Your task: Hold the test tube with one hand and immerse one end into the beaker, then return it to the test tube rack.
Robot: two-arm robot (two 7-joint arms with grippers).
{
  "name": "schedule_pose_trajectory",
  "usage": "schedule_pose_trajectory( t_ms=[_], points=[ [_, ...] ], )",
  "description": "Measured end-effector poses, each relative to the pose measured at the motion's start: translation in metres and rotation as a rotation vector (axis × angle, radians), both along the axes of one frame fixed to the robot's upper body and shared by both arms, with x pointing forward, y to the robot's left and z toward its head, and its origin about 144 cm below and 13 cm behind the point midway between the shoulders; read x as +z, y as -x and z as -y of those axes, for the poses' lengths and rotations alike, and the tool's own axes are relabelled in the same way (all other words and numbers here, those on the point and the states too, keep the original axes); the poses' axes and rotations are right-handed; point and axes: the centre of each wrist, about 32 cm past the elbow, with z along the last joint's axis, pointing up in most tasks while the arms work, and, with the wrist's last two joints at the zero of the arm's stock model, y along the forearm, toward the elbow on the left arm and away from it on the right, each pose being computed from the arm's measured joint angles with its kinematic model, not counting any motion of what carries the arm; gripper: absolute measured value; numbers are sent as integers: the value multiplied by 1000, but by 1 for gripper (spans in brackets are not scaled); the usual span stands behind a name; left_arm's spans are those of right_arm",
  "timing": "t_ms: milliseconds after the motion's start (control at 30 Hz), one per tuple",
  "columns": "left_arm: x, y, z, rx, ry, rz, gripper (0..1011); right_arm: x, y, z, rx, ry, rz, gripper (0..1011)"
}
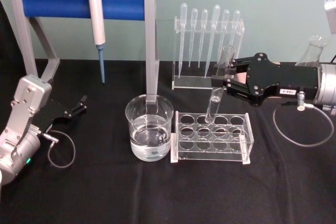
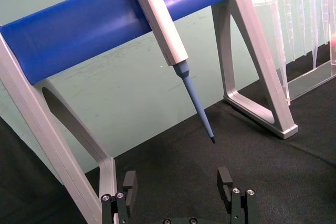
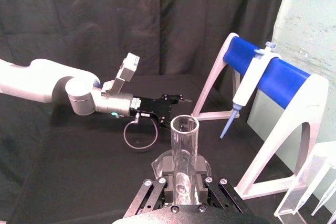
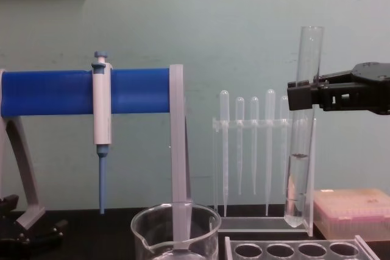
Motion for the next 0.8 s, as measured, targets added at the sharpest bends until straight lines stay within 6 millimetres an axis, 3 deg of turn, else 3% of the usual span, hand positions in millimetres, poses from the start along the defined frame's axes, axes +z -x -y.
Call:
schedule_pose_trajectory(
  t_ms=[800],
  points=[
    [0, 0, 0, 0, 0, 0, 1000, 0, 0, 0, 0, 0, 0, 241]
  ],
)
